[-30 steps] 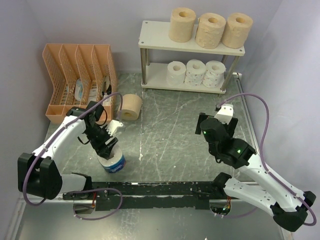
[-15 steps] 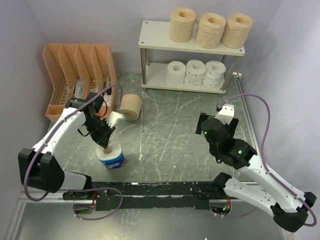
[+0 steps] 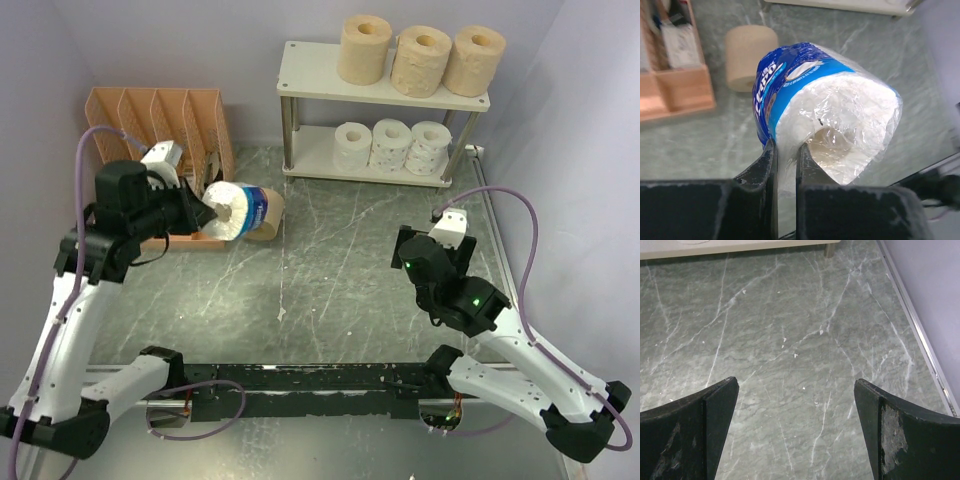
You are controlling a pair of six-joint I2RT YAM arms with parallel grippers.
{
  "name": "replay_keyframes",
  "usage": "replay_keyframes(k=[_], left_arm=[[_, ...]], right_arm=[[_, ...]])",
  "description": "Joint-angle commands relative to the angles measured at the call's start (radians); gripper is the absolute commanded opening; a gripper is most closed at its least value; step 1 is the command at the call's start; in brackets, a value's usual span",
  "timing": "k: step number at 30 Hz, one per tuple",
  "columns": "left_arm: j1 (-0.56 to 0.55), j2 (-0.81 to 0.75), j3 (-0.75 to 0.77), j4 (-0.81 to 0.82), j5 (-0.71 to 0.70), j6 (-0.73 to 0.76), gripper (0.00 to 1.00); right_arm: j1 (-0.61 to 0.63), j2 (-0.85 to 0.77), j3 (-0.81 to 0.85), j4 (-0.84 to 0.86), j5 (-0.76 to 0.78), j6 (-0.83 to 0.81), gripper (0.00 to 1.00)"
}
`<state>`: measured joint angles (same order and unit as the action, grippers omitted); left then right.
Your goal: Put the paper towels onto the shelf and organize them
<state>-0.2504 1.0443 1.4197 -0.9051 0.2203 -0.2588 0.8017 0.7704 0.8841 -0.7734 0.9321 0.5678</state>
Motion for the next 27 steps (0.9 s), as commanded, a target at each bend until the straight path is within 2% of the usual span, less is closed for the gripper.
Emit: replay_keyframes(k=[1, 4, 7, 11, 14, 19, 23, 27], left_arm=[[-0.043, -0.04, -0.15, 0.315, -0.001, -0.522, 0.07], [-0.12, 0.105, -0.033, 0.223, -0.115, -0.64, 0.07], [-0.127, 0.202, 0.008, 0.234, -0.134, -0.768, 0.07], [-0.142, 0.362, 0.112, 0.181, -0.244, -0.9, 0.07], [-0.202, 0.47, 0.214, 0.15, -0.33, -0.931, 0.07], [-0.376, 0.616, 0.346, 0.177, -0.472, -0.961, 0.07], [-0.433, 0.74, 0.446, 0.196, -0.513, -1.014, 0.07], [-0.453, 0.825, 0.462, 0.269, -0.626, -1.045, 0.07]], right_arm=[[-0.001, -0.013, -0.009, -0.01, 0.043, 0.026, 1.0], [0.0, -0.026, -0.012, -0.006, 0.049, 0.027, 1.0], [0.001, -0.033, -0.013, -0.009, 0.057, 0.033, 1.0], [0.0, -0.033, -0.014, -0.009, 0.063, 0.035, 1.0], [0.0, -0.029, -0.013, -0.011, 0.067, 0.039, 1.0], [0.0, -0.052, -0.013, -0.011, 0.074, 0.043, 1.0], [0.0, -0.084, -0.01, -0.017, 0.076, 0.045, 1.0], [0.0, -0.126, -0.02, 0.011, 0.076, 0.03, 1.0]])
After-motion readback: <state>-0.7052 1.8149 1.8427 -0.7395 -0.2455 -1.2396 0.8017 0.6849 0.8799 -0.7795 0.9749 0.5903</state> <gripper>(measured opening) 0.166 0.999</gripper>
